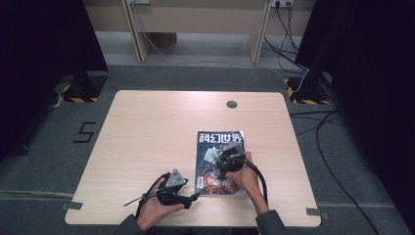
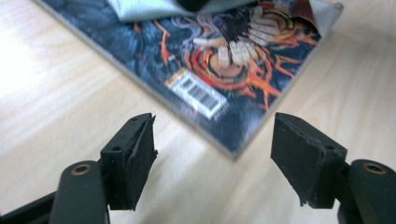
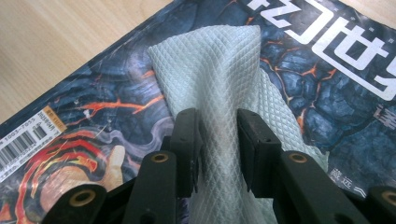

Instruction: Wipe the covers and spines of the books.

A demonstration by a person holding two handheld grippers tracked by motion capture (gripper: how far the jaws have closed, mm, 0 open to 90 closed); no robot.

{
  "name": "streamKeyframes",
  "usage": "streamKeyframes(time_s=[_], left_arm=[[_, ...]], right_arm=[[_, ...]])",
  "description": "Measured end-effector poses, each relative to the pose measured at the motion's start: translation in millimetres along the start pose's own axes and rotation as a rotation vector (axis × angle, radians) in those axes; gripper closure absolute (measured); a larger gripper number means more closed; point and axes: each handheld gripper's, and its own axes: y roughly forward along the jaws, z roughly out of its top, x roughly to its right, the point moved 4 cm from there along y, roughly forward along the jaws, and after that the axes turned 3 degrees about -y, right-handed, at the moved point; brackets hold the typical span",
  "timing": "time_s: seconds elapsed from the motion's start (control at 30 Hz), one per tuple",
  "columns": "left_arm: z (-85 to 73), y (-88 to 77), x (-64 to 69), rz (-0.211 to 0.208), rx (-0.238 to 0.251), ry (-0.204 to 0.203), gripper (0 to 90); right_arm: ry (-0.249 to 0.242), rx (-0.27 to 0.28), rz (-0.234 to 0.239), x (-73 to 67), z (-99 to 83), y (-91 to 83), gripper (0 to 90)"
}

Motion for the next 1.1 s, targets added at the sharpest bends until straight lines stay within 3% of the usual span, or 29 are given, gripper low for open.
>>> streamKeyframes(time_s=[0.1,0.23,0.3,0.33,0.37,0.4,0.5,0.57,0.67,0.73,0.77,0.8,0.87,0.9,0.93,0.97,1.0,1.03,1.07,1.1], left_arm=[[-9.7,-5.0,1.8,0.016,-0.035,0.025,28.8],[-16.2,-6.7,3.5,0.025,-0.061,0.043,27.3],[-21.0,-7.3,1.9,0.025,-0.07,0.038,26.0],[-21.0,-7.3,1.9,0.025,-0.07,0.038,25.6],[-21.6,-8.8,-0.9,0.037,-0.073,0.04,25.4],[-21.6,-8.8,-0.9,0.037,-0.073,0.04,24.8],[-23.1,-13.2,-6.5,0.052,-0.074,0.025,23.7],[-23.5,-13.9,-7.9,0.058,-0.074,0.024,23.0],[-24.2,-14.8,-9.9,0.071,-0.076,0.022,21.6],[-24.0,-14.1,-9.4,0.07,-0.075,0.028,21.5],[-24.7,-13.0,-8.7,0.074,-0.08,0.037,21.4],[-24.7,-13.0,-8.7,0.074,-0.08,0.037,21.0],[-25.0,-13.1,-8.0,0.073,-0.083,0.044,20.8],[-24.6,-12.6,-8.1,0.074,-0.083,0.044,20.8],[-24.4,-12.0,-8.7,0.079,-0.083,0.047,20.7],[-24.6,-11.9,-8.9,0.085,-0.083,0.049,20.0],[-25.2,-12.1,-8.9,0.089,-0.082,0.054,20.0],[-25.1,-11.7,-8.9,0.09,-0.083,0.053,19.6],[-25.1,-11.7,-8.9,0.09,-0.083,0.053,19.2],[-24.5,-11.0,-9.5,0.095,-0.083,0.053,18.8]], right_arm=[[-0.028,-0.005,-0.014,-4.2,1.9,0.7,70.9],[-0.058,-0.001,0.004,-14.2,4.1,1.6,71.2],[-0.086,0.0,0.023,-27.7,6.2,1.8,71.5],[-0.086,0.0,0.023,-27.7,6.2,1.8,71.5],[-0.117,0.003,0.049,-37.4,7.1,1.7,71.5],[-0.117,0.003,0.049,-37.4,7.1,1.7,71.5],[-0.156,0.0,0.101,-57.0,5.3,-1.5,71.4],[-0.184,0.003,0.101,-61.8,3.9,-3.2,71.4],[-0.167,0.001,0.108,-61.2,1.6,-4.8,71.0],[-0.149,0.0,0.108,-54.7,-0.9,-6.0,70.7],[-0.118,0.002,0.096,-42.5,-4.9,-7.5,70.6],[-0.118,0.002,0.096,-42.5,-4.9,-7.5,70.6],[-0.047,0.005,0.05,-15.7,-14.3,-11.9,70.6],[-0.047,0.005,0.05,-15.7,-14.3,-11.9,70.6],[-0.021,0.001,0.026,-5.7,-18.6,-14.3,70.6],[0.04,0.0,-0.014,13.2,-28.2,-19.5,70.6],[0.04,0.0,-0.014,13.2,-28.2,-19.5,70.6],[0.078,0.006,-0.051,30.5,-36.8,-24.4,71.2],[0.078,0.006,-0.051,30.5,-36.8,-24.4,71.2],[0.113,0.008,-0.065,40.8,-43.2,-28.5,71.5]])
